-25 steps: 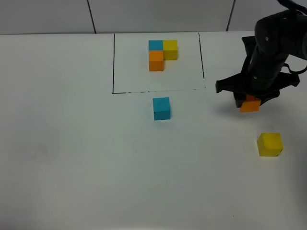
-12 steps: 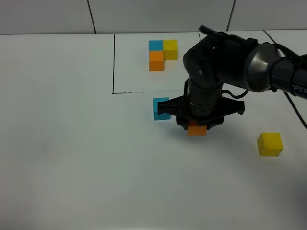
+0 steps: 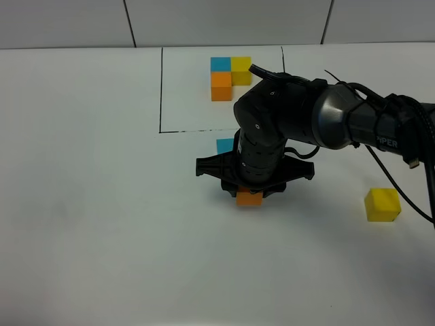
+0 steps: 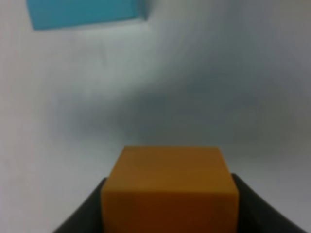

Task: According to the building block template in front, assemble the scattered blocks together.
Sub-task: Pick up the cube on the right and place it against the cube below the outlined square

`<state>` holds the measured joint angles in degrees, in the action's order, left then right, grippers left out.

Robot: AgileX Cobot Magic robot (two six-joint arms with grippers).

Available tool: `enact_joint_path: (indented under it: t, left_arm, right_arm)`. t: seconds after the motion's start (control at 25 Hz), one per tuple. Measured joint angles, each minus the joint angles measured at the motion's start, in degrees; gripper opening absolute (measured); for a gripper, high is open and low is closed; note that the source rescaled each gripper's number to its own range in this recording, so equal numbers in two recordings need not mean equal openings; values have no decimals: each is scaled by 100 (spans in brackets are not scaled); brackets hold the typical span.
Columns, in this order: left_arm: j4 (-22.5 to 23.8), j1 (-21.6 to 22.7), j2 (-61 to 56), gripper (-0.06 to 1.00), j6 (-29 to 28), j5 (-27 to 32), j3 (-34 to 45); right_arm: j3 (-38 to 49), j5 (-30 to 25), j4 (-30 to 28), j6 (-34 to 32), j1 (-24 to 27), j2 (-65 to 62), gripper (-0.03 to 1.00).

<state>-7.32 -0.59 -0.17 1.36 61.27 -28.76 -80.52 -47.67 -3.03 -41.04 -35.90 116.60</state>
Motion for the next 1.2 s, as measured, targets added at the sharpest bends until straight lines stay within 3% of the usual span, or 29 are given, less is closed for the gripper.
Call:
enact_joint_path:
  t: [0.44, 0.72, 1.2]
  left_arm:
    - [0, 0, 0, 68, 0, 0, 0]
    - [0, 0, 0, 68, 0, 0, 0]
    - [0, 0, 0, 68, 0, 0, 0]
  right_arm:
    - [-12, 463, 88, 263, -196, 221, 1]
    - [-366, 472, 131, 602, -197, 607, 1]
    - [-403, 558, 87, 635, -25, 802, 1]
